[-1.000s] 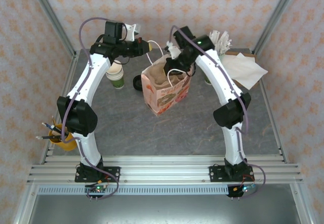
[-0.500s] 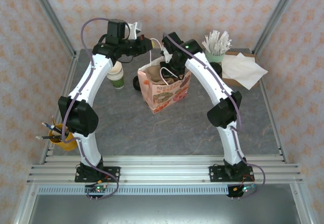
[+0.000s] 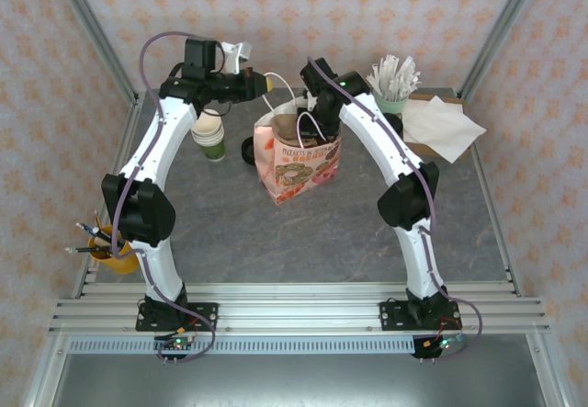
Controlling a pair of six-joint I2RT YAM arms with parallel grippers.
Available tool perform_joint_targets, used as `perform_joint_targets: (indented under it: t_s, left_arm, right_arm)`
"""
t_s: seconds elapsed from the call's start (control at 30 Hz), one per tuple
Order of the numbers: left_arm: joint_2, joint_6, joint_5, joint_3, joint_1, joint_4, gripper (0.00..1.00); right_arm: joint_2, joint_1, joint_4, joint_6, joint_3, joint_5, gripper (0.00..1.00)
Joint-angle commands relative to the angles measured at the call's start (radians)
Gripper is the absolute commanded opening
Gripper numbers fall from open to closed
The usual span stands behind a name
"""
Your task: Pack the takeout coffee
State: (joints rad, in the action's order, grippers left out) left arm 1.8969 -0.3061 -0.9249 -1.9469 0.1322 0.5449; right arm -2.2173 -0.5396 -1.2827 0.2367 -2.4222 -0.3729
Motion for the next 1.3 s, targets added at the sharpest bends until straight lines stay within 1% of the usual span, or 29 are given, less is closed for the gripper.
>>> perform_joint_targets:
  t_s: [0.0,0.03,0.07,0.1,0.17,0.2,0.23,0.4,0.43,0.5,0.57,0.63,0.67,0.7,0.77,0.9,0.97,1.03,1.1,1.2,1.27]
  left_arm:
    - [-0.019,0.115,-0.027,-0.013,-0.036,0.094,0.00]
    - [-0.017,0.121,-0.048,-0.018,-0.034,0.096,0.00]
    - [-0.019,0.116,-0.072,-0.016,-0.034,0.081,0.00]
    - [-0.021,0.115,-0.071,-0.013,-0.029,0.076,0.00]
    - [-0.017,0.130,-0.034,-0.016,-0.025,0.091,0.00]
    - [-0.014,0.129,-0.016,-0.020,-0.026,0.096,0.00]
    - [-0.007,0.126,-0.012,-0.026,-0.029,0.097,0.00]
    - [0.038,0.110,-0.031,-0.066,-0.033,0.091,0.00]
    - [0.037,0.111,-0.031,-0.066,-0.034,0.089,0.00]
    - [0.037,0.120,-0.029,-0.063,-0.033,0.098,0.00]
    - [0.037,0.129,-0.031,-0.057,-0.033,0.108,0.00]
    - [0.037,0.130,-0.034,-0.050,-0.033,0.107,0.00]
    - [0.037,0.130,-0.034,-0.047,-0.033,0.106,0.00]
    - [0.036,0.128,-0.034,-0.046,-0.033,0.104,0.00]
    - [0.037,0.116,-0.041,-0.047,-0.033,0.093,0.00]
    - [0.037,0.048,-0.059,-0.051,-0.031,0.039,0.00]
    - [0.033,0.020,-0.052,-0.054,-0.025,0.026,0.00]
    - [0.028,0.007,-0.032,-0.054,-0.013,0.026,0.00]
    - [0.025,-0.026,0.034,-0.057,-0.005,0.031,0.00]
    - [0.028,-0.130,0.156,-0.055,-0.004,0.019,0.00]
    - [0.031,-0.203,0.205,-0.059,-0.003,0.000,0.00]
  right_arm:
    - [0.047,0.007,0.015,0.019,0.045,-0.050,0.00]
    - [0.050,0.007,0.019,0.022,0.048,-0.057,0.00]
    - [0.048,0.009,0.024,0.015,0.051,-0.090,0.00]
    - [0.046,0.009,0.031,0.014,0.053,-0.119,0.00]
    - [0.049,0.007,0.068,0.007,0.043,-0.214,0.00]
    - [0.058,0.004,0.084,0.011,0.035,-0.218,0.00]
    - [0.069,0.006,0.093,0.009,0.029,-0.210,0.00]
    - [0.121,0.019,0.064,0.004,0.060,-0.039,0.00]
    - [0.136,0.020,0.081,0.005,0.084,-0.037,0.00]
    - [0.158,0.020,0.132,0.005,0.125,-0.100,0.00]
    - [0.176,0.017,0.185,0.008,0.153,-0.199,0.00]
    - [0.185,0.015,0.206,0.016,0.165,-0.233,0.00]
    - [0.187,0.015,0.203,0.015,0.162,-0.224,0.00]
    - [0.192,0.015,0.200,0.013,0.161,-0.188,0.00]
    - [0.188,0.013,0.159,0.011,0.151,-0.055,0.00]
    - [0.134,-0.025,0.067,-0.101,0.148,0.138,0.00]
    - [0.069,-0.046,0.025,-0.126,0.085,0.169,0.00]
    - [0.002,-0.057,-0.026,-0.106,-0.009,0.185,0.00]
    - [-0.043,-0.072,-0.080,-0.094,-0.083,0.208,0.00]
    - [-0.051,-0.106,-0.116,-0.134,-0.068,0.235,0.00]
    - [-0.025,-0.119,-0.091,-0.160,-0.003,0.240,0.00]
